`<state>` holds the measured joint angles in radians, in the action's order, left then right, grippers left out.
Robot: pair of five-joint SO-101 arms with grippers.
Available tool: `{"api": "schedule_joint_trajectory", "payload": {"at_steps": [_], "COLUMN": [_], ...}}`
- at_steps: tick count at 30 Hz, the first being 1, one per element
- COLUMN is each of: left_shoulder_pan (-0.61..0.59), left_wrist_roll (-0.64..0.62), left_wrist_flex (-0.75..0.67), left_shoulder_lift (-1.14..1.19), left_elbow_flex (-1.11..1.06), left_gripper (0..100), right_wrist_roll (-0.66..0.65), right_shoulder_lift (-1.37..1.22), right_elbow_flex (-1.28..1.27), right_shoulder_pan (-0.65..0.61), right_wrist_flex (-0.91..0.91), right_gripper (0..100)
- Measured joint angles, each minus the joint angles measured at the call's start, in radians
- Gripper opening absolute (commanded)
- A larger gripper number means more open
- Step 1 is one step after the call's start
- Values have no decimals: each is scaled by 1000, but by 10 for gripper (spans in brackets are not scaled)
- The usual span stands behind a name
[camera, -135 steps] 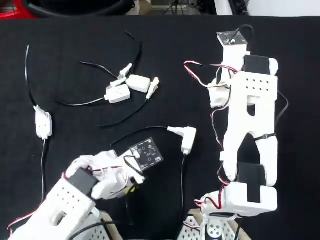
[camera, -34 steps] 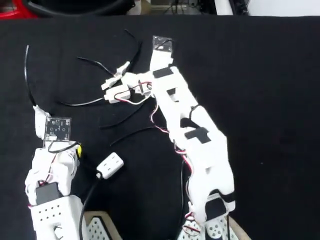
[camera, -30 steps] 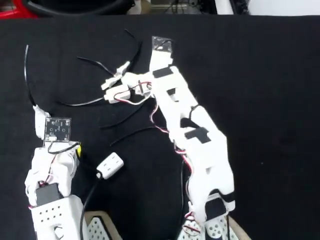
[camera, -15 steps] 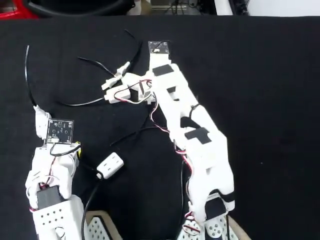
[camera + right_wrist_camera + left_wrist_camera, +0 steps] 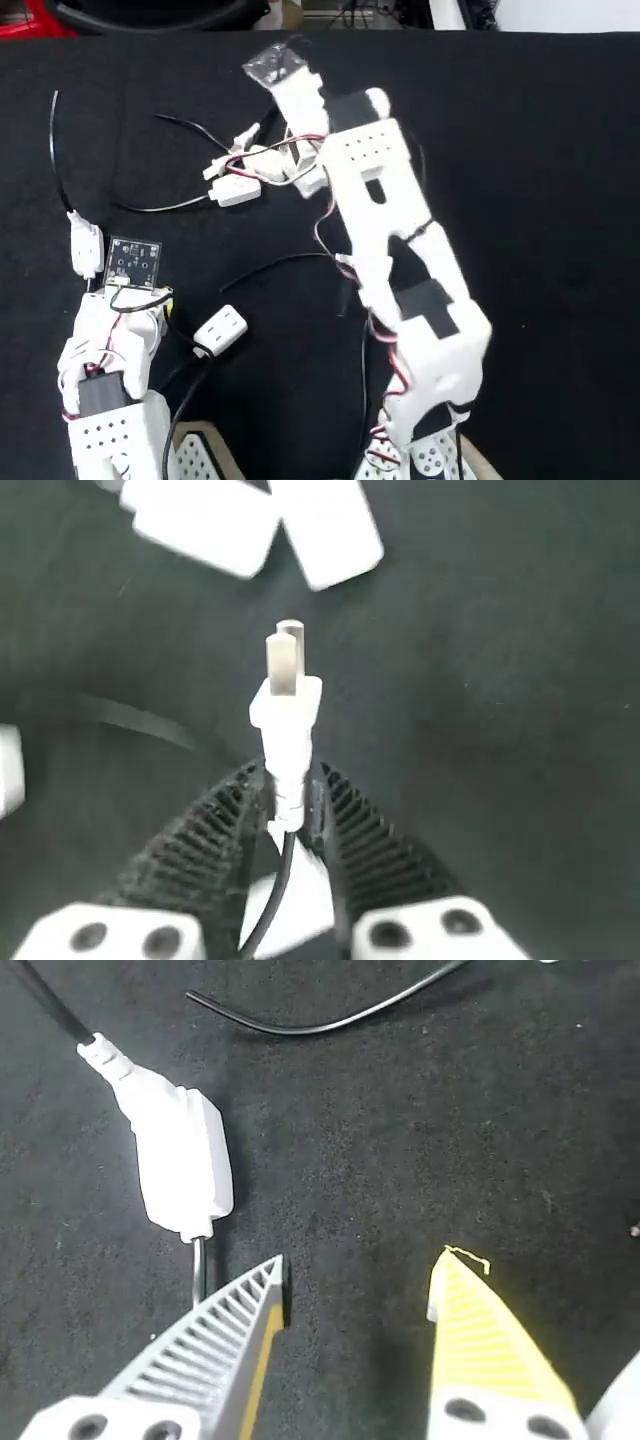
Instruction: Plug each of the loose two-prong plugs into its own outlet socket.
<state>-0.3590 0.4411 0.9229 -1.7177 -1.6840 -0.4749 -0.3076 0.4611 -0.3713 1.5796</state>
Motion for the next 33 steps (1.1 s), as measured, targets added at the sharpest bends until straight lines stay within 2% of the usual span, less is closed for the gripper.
{"api": "schedule_joint_trajectory", "payload": {"at_steps": [3, 8, 11, 16, 19, 22, 25, 29, 33], "left_shoulder_pan": [0, 0, 0, 0, 0, 0, 0, 0, 5], "left_wrist_roll": [0, 31, 37, 37, 37, 37, 37, 37, 37], "left_wrist_flex": [0, 0, 0, 0, 0, 0, 0, 0, 0], "left_shoulder_lift": [0, 0, 0, 0, 0, 0, 0, 0, 0], "left_elbow_flex": [0, 0, 0, 0, 0, -2, -2, -2, -2], "left_gripper": [234, 234, 234, 238, 238, 238, 238, 238, 238], "right_wrist_roll": [-236, -509, -554, -566, -565, -480, -325, 26, 494], "right_shoulder_lift": [44, 49, 35, 9, 9, 11, 41, 101, 115], "right_elbow_flex": [5, -163, -295, -417, -419, -419, -419, -434, -471], "right_shoulder_pan": [-18, -49, -86, -106, -84, -49, -28, -44, -127], "right_wrist_flex": [133, 132, 54, -72, -92, -94, -92, -32, -14], "right_gripper": [11, 12, 18, 165, 181, 181, 181, 181, 184]}}
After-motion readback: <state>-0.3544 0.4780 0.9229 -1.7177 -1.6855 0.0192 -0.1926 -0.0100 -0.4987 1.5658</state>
